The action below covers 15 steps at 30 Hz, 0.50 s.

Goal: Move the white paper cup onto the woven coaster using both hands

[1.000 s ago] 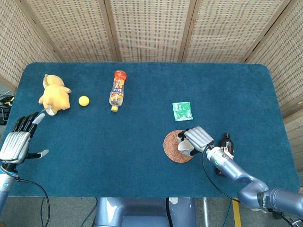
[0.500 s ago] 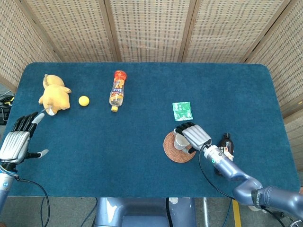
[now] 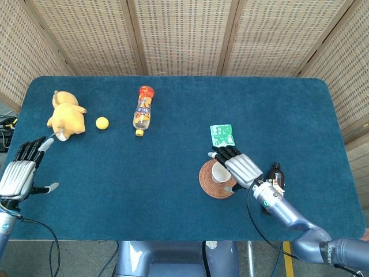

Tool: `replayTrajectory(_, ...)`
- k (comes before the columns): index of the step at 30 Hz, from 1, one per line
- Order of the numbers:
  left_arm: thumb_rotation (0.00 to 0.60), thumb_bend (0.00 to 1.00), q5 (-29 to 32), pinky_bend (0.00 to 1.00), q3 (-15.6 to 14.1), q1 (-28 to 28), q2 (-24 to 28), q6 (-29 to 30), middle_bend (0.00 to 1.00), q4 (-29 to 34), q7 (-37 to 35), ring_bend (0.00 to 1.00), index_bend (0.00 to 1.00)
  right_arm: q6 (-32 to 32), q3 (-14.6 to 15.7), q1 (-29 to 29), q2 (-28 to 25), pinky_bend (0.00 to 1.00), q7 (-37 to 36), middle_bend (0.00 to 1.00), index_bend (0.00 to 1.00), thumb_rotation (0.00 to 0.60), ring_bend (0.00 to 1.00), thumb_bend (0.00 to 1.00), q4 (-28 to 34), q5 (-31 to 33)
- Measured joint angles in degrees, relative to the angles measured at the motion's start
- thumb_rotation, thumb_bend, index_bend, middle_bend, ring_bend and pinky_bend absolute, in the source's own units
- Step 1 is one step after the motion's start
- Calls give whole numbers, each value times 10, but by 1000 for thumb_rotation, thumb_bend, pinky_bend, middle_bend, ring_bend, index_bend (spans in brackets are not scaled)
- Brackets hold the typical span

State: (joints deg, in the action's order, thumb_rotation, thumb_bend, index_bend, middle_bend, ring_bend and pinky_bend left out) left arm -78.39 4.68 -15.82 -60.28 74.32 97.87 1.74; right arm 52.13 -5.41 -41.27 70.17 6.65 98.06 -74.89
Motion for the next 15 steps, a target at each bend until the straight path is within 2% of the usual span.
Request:
replayTrajectory(5, 600, 0, -7, 0, -3, 9, -2, 19, 0, 4, 6, 0, 0, 93, 11, 46, -25, 0, 22, 0, 7, 600, 0, 0, 22, -37)
replayTrajectory(8, 600, 0, -12, 0, -8, 18, -5, 32, 0, 9, 21, 0, 0, 171, 21, 88, -29, 0, 35, 0, 0, 600, 0, 0, 22, -64)
replayTrajectory(12, 600, 0, -30, 0, -16, 27, -11, 47, 0, 18, 38, 0, 0, 276, 39, 160, -25, 0, 48, 0, 0, 600, 0, 0, 6, -95)
replayTrajectory(15, 600, 0, -42, 0, -21, 37, -18, 65, 0, 20, 43, 0, 0, 332, 53, 208, -16, 0, 52, 0, 0, 600, 0, 0, -24, -114)
